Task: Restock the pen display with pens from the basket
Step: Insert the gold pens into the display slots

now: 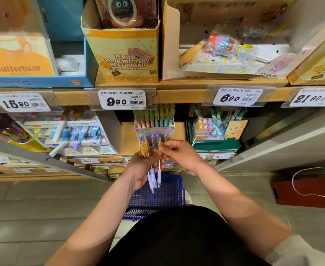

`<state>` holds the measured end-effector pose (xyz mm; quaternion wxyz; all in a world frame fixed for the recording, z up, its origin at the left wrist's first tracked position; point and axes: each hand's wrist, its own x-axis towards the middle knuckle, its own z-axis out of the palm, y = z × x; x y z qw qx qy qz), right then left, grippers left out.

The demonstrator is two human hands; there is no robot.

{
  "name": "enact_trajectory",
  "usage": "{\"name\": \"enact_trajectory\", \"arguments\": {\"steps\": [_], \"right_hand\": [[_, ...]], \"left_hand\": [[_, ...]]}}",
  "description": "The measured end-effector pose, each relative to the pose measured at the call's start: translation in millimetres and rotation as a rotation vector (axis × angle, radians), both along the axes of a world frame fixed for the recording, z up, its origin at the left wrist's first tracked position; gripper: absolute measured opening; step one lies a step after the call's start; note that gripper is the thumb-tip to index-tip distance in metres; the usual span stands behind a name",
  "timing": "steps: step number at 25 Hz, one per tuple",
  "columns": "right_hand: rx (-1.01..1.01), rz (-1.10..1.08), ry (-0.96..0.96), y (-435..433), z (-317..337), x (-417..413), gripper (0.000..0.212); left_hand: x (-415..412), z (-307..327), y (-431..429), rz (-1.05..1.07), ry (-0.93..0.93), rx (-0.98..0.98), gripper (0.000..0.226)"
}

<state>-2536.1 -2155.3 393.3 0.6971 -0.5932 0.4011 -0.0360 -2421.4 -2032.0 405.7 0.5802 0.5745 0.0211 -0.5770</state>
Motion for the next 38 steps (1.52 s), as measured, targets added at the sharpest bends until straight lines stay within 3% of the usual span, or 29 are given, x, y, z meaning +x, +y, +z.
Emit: {"name": "enact_trajectory", "arguments": {"steps": [3, 5, 10, 13, 22, 33, 36, 38], "right_hand": [[-0.027, -0.056, -0.011, -4.3, 7.6, -1.2, 0.030], [-0.097, -0.150, -0.055, -11.8, 12.3, -6.9, 0.019], [-0.586, -0.234, 0.068, -23.7, 7.1, -22.1, 0.013], [-0.765, -0.220, 0.088, -19.7, -6.8, -23.2, 0.014], [-0.961, -0.056, 0.072, -8.6, -34.1, -9.8, 0.016], [-0.910, 0.235, 0.494, -3.2, -53.2, 4.7, 0.019], [-0.759, 0.254, 0.584, -5.9, -48.8, 3.5, 0.021], [-0.594, 0.220, 0.524, -6.3, -40.1, 1.2, 0.023]], "left_hand": [[0.5, 1.1, -1.0, -0.008, -0.008, 0.004, 0.039], [2.1, 0.1, -1.2, 0.004, 0.022, 0.023, 0.035], [6.1, -3.1, 0.8, 0.063, 0.123, 0.061, 0.016], [6.5, -2.4, 1.1, 0.054, 0.132, 0.062, 0.014], [9.0, -5.3, 9.5, 0.085, 0.053, 0.033, 0.023], [10.1, -1.6, 13.1, 0.136, 0.059, 0.012, 0.018], [10.6, -3.0, 13.8, 0.137, 0.061, 0.032, 0.012], [10.7, -4.9, 13.0, 0.127, 0.060, 0.031, 0.011]]}}
